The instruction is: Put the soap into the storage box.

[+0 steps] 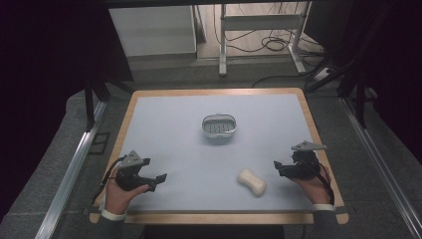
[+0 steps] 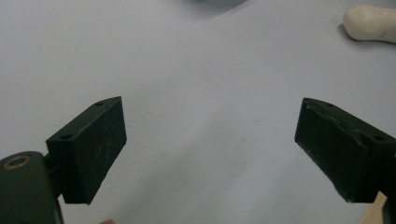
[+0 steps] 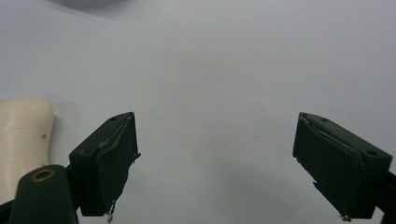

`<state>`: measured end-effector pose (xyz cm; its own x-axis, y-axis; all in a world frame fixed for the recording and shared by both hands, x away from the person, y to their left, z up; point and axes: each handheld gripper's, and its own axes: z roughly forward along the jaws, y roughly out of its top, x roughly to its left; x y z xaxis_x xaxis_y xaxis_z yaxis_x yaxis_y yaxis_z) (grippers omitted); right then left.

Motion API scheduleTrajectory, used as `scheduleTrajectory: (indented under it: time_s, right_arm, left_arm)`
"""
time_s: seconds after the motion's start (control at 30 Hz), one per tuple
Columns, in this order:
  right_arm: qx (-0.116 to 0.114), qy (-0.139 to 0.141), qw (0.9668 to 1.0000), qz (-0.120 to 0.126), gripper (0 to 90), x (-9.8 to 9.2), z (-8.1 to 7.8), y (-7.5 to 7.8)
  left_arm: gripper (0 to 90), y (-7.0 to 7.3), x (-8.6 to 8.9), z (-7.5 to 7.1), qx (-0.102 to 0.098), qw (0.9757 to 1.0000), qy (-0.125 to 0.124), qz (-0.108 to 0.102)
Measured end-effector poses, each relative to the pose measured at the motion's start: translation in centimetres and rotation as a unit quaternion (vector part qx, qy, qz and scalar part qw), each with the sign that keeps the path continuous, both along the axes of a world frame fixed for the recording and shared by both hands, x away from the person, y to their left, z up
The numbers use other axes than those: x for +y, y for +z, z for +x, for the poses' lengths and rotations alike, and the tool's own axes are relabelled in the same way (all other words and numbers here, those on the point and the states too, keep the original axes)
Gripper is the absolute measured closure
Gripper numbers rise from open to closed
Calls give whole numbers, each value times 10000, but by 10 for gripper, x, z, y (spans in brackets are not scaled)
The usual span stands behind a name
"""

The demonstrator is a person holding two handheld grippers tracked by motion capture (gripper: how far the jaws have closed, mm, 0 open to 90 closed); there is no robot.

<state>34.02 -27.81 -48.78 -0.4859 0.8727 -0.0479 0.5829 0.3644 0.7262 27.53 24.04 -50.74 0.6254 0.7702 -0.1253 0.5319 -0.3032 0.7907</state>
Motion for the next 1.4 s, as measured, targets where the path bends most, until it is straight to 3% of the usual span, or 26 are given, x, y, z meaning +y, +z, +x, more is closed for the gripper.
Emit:
scheduleTrajectory:
  time_s: [0.17, 0.4, 0.73, 1.1, 1.4]
  right_arm:
    - [-39, -5, 10000, 35, 149, 1, -3, 3]
    - [87, 71, 9999, 100, 185, 4, -1, 9]
    - [217, 530, 9983, -62, 214, 18, -2, 22]
    - [370, 970, 9944, -222, 235, 43, -1, 37]
    - [570, 1118, 9915, -345, 252, 56, -1, 40]
  left_arm:
    - [95, 0, 0, 0, 17, 10000, -17, -4]
    - [93, -2, -2, 1, 51, 10000, -25, 44]
    - [93, 0, 0, 0, 36, 10000, -13, 14]
    - [91, 1, 2, 0, 43, 10000, -13, 18]
    - [90, 2, 3, 0, 37, 10000, -19, 39]
